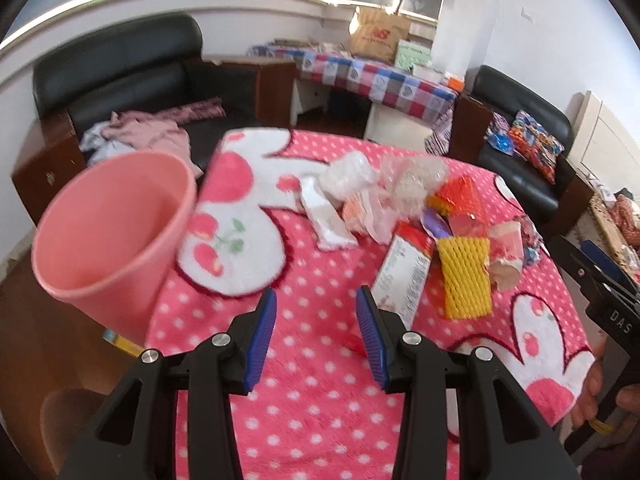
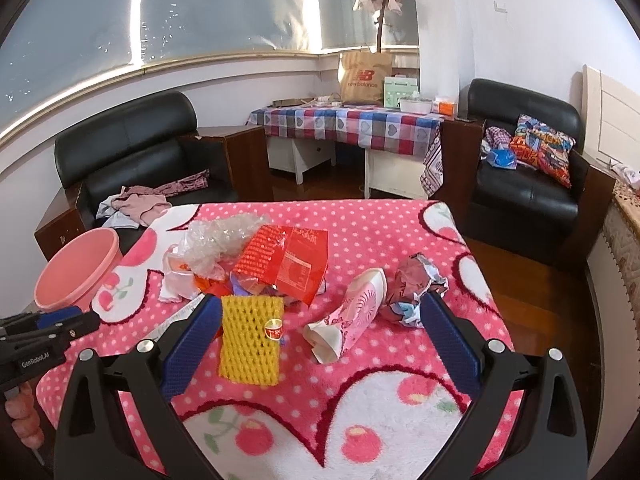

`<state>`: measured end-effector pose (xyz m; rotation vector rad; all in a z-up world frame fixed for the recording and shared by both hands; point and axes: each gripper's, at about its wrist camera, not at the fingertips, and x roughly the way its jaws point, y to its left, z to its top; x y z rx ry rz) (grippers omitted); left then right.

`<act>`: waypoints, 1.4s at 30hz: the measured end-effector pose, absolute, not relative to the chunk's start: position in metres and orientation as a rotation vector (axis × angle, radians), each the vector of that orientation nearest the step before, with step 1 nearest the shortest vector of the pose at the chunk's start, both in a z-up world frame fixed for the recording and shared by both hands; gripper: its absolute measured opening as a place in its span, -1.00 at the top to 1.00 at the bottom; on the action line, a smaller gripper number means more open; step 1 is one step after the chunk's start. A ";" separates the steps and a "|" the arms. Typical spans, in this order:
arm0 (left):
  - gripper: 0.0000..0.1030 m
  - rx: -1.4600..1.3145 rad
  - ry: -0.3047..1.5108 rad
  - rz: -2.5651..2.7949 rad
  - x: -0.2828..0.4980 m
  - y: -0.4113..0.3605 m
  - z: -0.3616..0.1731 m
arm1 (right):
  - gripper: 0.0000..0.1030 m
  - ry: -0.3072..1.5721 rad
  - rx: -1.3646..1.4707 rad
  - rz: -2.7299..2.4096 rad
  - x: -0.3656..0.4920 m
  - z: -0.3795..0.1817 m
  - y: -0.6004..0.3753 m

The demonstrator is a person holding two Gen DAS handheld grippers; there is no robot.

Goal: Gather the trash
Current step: 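Grasp the orange-white wrapper with the left tool while the right tool grasps the red snack bag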

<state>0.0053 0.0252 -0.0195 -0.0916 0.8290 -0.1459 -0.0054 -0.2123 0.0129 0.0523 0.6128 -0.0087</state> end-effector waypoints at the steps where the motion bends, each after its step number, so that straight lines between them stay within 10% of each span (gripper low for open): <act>1: 0.21 -0.101 0.843 -0.165 0.007 0.023 -0.022 | -0.93 0.619 0.051 -0.006 -0.005 0.011 -0.214; 20: 0.09 -0.023 0.862 -0.220 0.078 -0.026 -0.017 | -0.64 0.718 0.104 0.092 0.023 -0.003 -0.225; 29: 0.63 0.006 0.925 -0.206 0.114 -0.039 -0.034 | -0.59 0.750 0.134 0.139 0.047 -0.002 -0.221; 42: 0.81 -0.035 0.928 -0.174 0.090 -0.011 -0.021 | -0.44 0.818 0.180 0.200 0.085 -0.005 -0.198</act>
